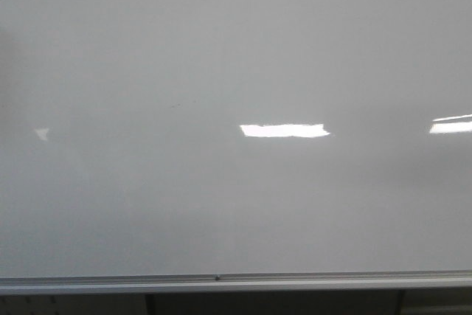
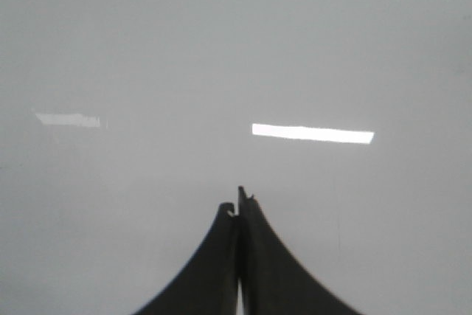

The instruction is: Write number 0 on whiteboard

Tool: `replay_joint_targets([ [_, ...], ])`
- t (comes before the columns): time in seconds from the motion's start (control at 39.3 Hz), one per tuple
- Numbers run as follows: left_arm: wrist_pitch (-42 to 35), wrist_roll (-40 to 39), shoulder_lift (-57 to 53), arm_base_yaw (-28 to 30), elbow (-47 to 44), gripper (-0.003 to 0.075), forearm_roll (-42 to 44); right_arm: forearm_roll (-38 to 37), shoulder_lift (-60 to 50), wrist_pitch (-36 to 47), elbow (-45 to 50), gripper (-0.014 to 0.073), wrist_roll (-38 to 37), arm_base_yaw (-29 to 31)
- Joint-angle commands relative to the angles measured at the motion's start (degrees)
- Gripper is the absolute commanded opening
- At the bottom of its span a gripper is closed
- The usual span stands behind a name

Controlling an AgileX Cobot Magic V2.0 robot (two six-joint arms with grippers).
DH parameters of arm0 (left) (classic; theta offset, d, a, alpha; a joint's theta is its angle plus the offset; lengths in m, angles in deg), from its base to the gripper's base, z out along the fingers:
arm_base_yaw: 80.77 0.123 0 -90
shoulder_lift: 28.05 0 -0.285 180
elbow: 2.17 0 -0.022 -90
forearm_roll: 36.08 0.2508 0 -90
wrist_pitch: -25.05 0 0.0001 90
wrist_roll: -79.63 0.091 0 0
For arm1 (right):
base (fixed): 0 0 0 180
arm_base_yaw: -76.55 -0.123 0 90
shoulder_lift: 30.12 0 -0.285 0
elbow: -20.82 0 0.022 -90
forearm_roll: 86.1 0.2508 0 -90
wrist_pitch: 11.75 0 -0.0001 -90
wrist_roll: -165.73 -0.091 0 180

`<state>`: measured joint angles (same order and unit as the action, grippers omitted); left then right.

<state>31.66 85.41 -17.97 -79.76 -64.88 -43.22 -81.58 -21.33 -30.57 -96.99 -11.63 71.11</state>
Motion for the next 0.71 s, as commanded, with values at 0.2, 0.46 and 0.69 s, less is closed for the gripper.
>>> replay_joint_targets([
  [0.2, 3.75, -0.09, 16.48, 0.10, 10.45, -0.0020, -0.51, -0.04, 16.83, 0.08, -12.56, -0.0067, 0.18, -0.07],
  [0.46, 3.44, -0.09, 18.52, 0.10, 10.45, 0.0102, -0.51, -0.04, 19.55, -0.16, -12.60, 0.0015, 0.18, -0.07],
  [0.69, 4.10, -0.09, 18.52, 0.10, 9.95, 0.0626, -0.51, -0.04, 19.55, -0.03, -12.60, 0.0400, 0.18, -0.07],
])
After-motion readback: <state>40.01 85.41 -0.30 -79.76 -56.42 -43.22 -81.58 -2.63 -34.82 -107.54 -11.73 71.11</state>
